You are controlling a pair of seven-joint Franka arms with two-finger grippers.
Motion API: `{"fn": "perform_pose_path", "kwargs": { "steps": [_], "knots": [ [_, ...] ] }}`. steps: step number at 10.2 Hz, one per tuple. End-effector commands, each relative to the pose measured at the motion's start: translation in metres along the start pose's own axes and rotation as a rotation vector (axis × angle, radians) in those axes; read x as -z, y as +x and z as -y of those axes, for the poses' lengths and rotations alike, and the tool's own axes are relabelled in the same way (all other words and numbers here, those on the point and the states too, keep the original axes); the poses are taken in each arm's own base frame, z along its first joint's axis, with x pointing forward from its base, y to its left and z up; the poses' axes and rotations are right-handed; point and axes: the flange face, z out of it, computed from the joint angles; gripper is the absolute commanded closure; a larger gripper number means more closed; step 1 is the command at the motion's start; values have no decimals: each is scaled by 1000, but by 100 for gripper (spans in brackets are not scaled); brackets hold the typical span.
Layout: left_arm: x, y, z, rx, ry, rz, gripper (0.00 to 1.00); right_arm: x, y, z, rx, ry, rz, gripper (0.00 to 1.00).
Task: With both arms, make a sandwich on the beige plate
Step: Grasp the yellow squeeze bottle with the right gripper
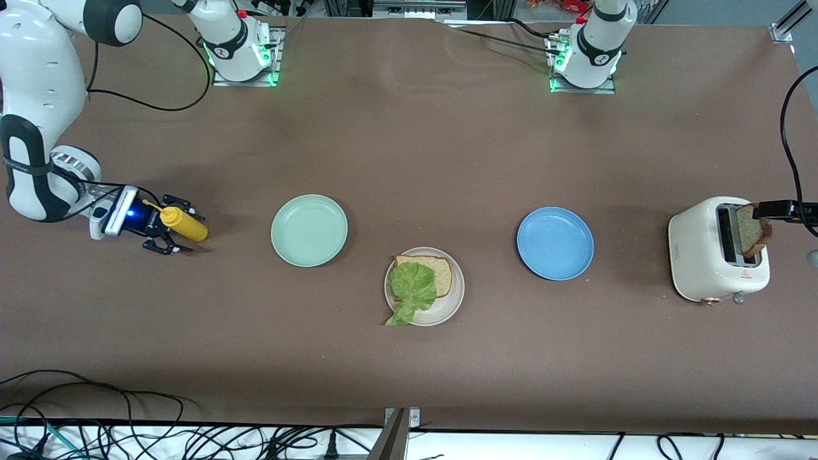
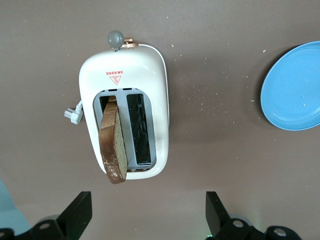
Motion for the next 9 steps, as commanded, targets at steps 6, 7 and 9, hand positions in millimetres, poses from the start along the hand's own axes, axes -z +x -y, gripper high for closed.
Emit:
{"fn": "perform_pose_path", "kwargs": {
  "steps": [6, 7, 9],
  "knots": [
    [4, -6, -2, -6, 23, 8, 0, -75, 120, -48, 16, -148, 177, 100],
    [3, -5, -2, -6, 22, 9, 0, -93, 155, -50, 82, -207, 247, 100],
    [3, -5, -2, -6, 22, 9, 0, -137, 219, -55, 190, -333, 381, 100]
  ]
}}
